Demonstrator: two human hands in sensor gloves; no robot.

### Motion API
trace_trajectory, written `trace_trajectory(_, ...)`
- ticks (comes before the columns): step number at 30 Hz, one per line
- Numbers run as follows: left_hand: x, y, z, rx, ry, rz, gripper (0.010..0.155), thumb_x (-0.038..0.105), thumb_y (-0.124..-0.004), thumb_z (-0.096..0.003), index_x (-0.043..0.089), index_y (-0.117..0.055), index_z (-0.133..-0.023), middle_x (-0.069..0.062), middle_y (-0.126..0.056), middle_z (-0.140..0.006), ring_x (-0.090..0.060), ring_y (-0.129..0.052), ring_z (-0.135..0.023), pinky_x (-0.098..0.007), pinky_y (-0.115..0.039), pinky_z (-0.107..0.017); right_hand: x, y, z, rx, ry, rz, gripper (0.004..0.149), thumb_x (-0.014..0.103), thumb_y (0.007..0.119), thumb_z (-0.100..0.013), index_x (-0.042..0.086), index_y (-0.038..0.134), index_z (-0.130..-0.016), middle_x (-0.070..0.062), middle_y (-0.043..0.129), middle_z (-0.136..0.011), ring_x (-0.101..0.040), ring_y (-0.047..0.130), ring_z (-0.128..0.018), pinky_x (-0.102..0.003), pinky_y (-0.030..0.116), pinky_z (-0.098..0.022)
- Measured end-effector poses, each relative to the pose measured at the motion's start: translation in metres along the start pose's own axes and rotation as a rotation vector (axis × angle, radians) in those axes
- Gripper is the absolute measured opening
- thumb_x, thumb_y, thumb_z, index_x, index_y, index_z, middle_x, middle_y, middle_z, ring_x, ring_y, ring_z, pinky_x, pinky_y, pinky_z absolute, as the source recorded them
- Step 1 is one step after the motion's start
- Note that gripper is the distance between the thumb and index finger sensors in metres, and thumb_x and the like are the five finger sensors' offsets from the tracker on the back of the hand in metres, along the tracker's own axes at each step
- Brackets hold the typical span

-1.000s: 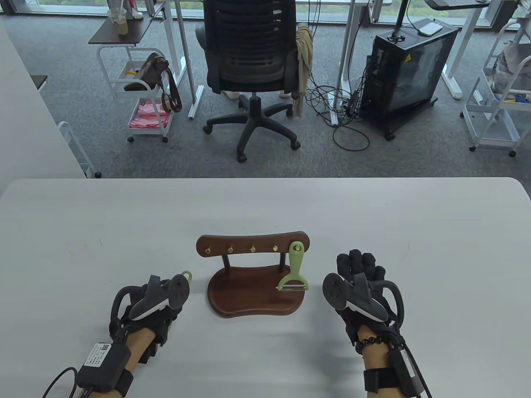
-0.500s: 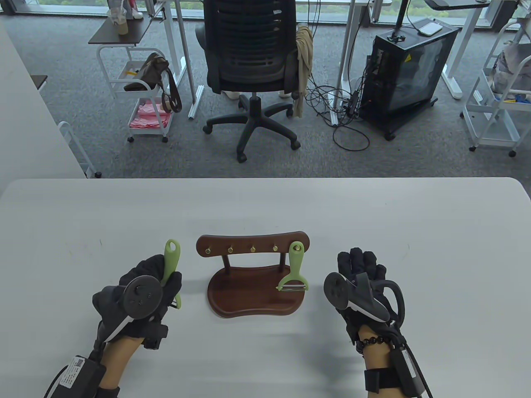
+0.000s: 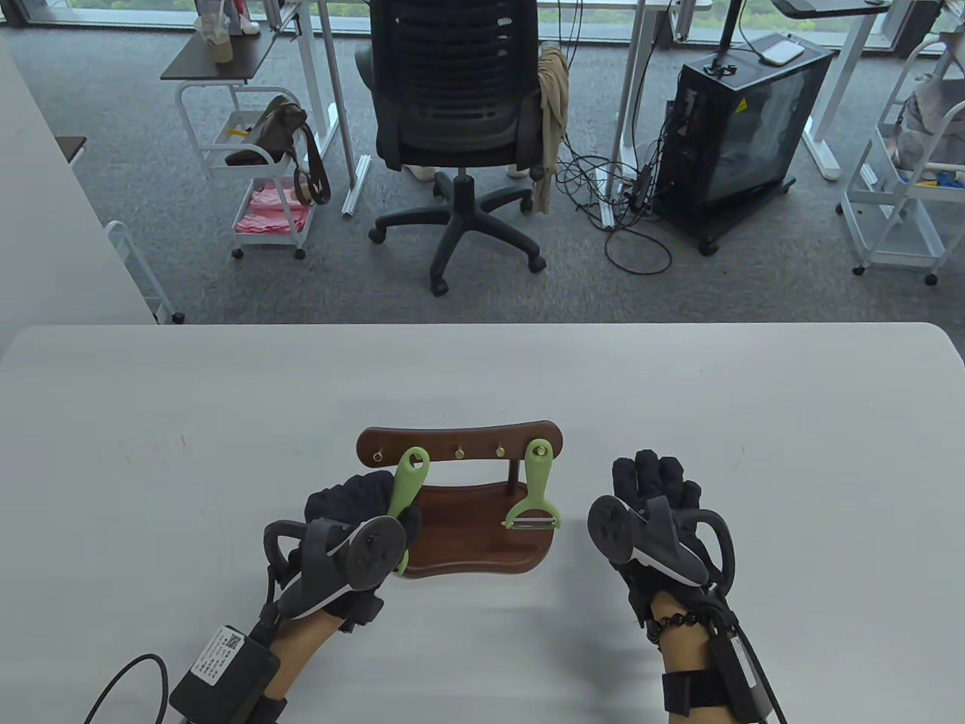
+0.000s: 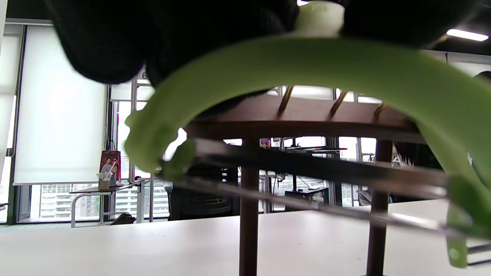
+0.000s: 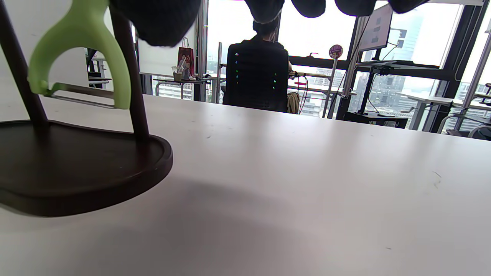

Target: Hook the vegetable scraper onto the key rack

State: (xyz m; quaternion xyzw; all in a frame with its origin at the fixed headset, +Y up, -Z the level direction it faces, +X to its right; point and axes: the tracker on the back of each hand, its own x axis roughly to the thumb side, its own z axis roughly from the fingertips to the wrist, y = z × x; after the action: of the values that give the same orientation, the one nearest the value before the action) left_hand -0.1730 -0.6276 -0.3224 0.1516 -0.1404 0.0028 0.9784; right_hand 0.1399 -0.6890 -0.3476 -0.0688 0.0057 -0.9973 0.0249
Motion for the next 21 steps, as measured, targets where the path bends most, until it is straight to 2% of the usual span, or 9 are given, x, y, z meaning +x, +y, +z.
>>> trace_trajectory(16, 0.0, -0.029, -0.013, -0.054, 0.065, -0.091, 0.062, 0.053, -0.077, -0.0497, 0.005, -0.078, -0.089, -0.01, -0.094, -0.07, -0.023, -0.106, -0.052, -0.058, -0.085, -0.054, 0.003, 0.001, 0.0, 0.005, -0.014, 0.003, 0.082, 0.043, 0.068, -0.057, -0.008, 0.036, -0.113, -0.041, 0.029, -0.113, -0.069, 0.038, -0.1, -0.078, 0.044, -0.068)
trace_trajectory(21, 0.003, -0.036, -0.014, -0.037, 0.069, -0.15, 0.062, 0.051, -0.075, -0.0512, 0.004, -0.076, -0.091, -0.012, -0.093, -0.073, -0.025, -0.106, -0.055, -0.059, -0.083, -0.055, 0.003, 0.001, 0.0, 0.007, -0.016, 0.0, 0.082, 0.043, 0.068, -0.057, -0.008, 0.036, -0.112, -0.041, 0.029, -0.113, -0.069, 0.038, -0.1, -0.078, 0.044, -0.068)
